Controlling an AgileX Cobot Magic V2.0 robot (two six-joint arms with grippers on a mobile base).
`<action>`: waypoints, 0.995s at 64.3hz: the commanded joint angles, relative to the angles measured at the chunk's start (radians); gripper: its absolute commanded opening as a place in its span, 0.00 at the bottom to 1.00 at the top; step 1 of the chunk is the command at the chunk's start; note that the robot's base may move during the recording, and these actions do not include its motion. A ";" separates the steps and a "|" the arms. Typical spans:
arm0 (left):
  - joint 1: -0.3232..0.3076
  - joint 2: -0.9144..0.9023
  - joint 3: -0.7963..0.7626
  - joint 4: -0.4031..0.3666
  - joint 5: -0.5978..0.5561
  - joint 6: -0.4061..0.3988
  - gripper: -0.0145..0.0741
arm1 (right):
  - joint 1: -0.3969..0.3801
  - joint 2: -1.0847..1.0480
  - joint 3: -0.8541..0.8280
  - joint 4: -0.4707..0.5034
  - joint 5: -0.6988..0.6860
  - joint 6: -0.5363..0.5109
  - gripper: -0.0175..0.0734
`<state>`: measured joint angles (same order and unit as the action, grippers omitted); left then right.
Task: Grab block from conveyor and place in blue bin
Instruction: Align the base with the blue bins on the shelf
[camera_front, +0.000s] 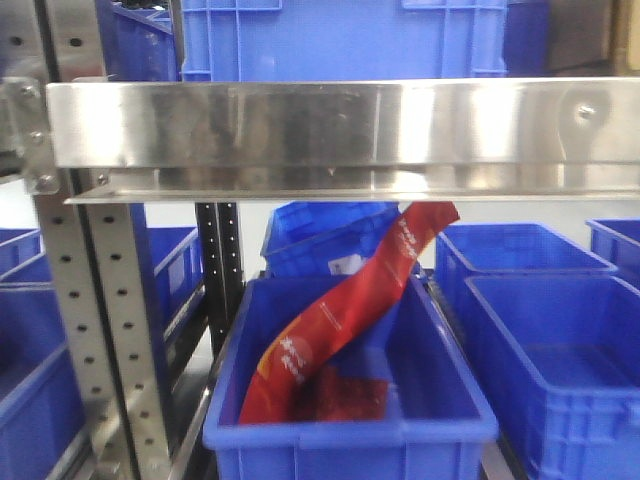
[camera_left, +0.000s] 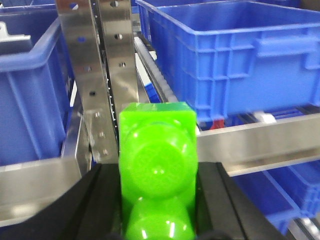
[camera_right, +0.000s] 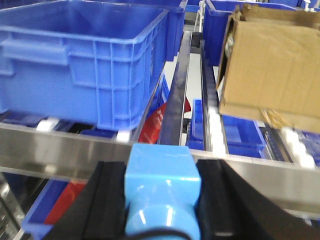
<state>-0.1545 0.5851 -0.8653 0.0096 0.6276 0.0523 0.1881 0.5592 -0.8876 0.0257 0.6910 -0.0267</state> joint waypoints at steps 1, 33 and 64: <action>-0.006 -0.004 -0.008 -0.003 -0.018 -0.004 0.04 | -0.006 -0.005 -0.009 -0.008 -0.018 0.001 0.02; -0.006 -0.004 -0.008 -0.003 -0.018 -0.004 0.04 | -0.006 -0.005 -0.009 -0.008 -0.018 0.001 0.02; -0.006 -0.004 -0.008 -0.003 -0.018 -0.004 0.04 | -0.006 -0.005 -0.009 -0.008 -0.018 0.001 0.02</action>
<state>-0.1545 0.5851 -0.8653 0.0096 0.6276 0.0523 0.1881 0.5592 -0.8876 0.0257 0.6910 -0.0267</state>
